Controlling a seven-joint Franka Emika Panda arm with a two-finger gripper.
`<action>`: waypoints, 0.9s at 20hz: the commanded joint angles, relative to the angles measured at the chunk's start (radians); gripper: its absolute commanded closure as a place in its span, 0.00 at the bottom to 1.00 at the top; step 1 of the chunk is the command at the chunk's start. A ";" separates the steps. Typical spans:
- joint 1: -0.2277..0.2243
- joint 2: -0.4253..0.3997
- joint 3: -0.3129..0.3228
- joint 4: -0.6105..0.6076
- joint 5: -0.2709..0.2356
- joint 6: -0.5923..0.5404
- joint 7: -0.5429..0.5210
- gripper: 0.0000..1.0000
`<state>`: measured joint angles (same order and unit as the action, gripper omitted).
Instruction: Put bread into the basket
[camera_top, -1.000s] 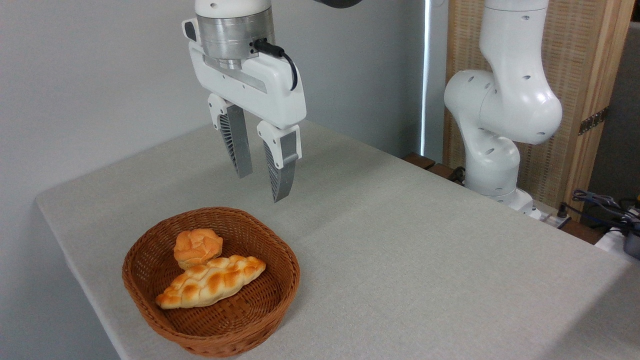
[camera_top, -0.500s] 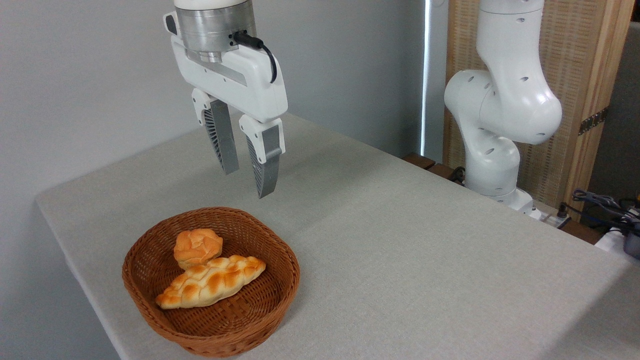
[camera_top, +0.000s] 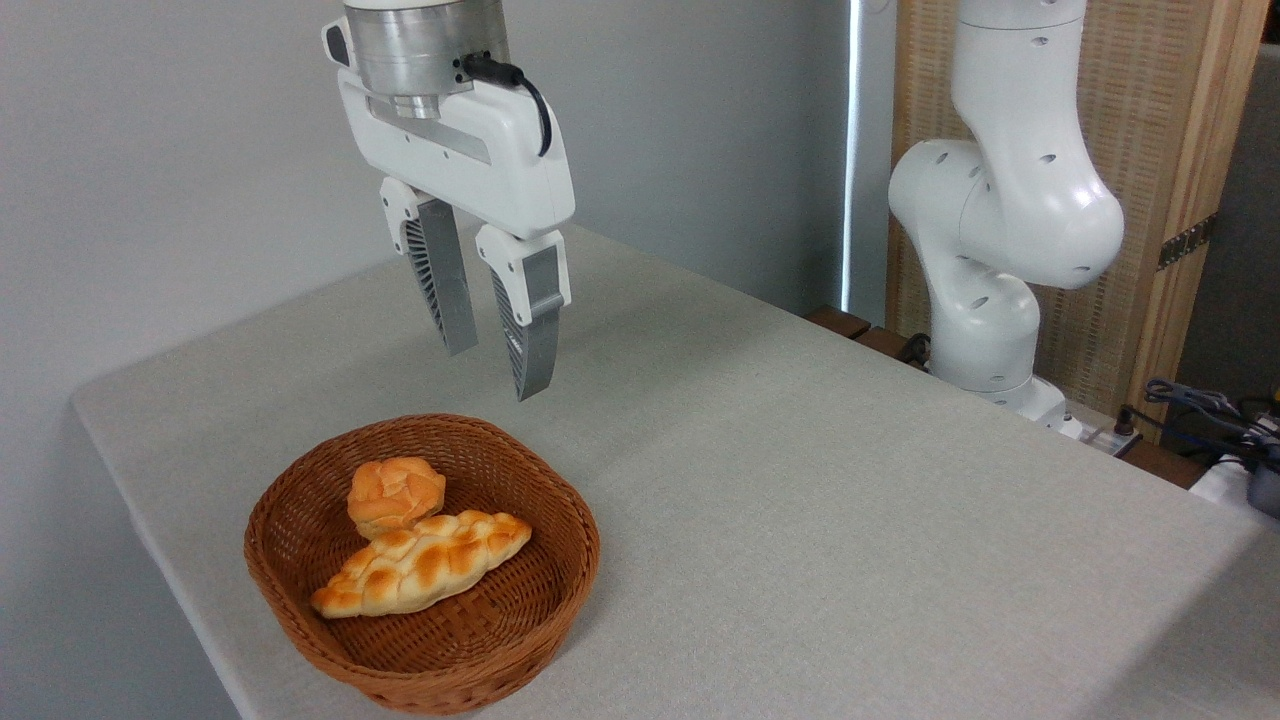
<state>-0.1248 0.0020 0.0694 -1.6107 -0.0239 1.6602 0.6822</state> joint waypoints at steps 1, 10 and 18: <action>-0.012 0.012 0.006 0.029 0.033 -0.030 -0.004 0.00; -0.012 0.012 0.006 0.029 0.028 -0.065 -0.009 0.00; -0.012 0.012 0.007 0.029 0.025 -0.065 -0.006 0.00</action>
<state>-0.1286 0.0032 0.0694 -1.6093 -0.0036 1.6253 0.6823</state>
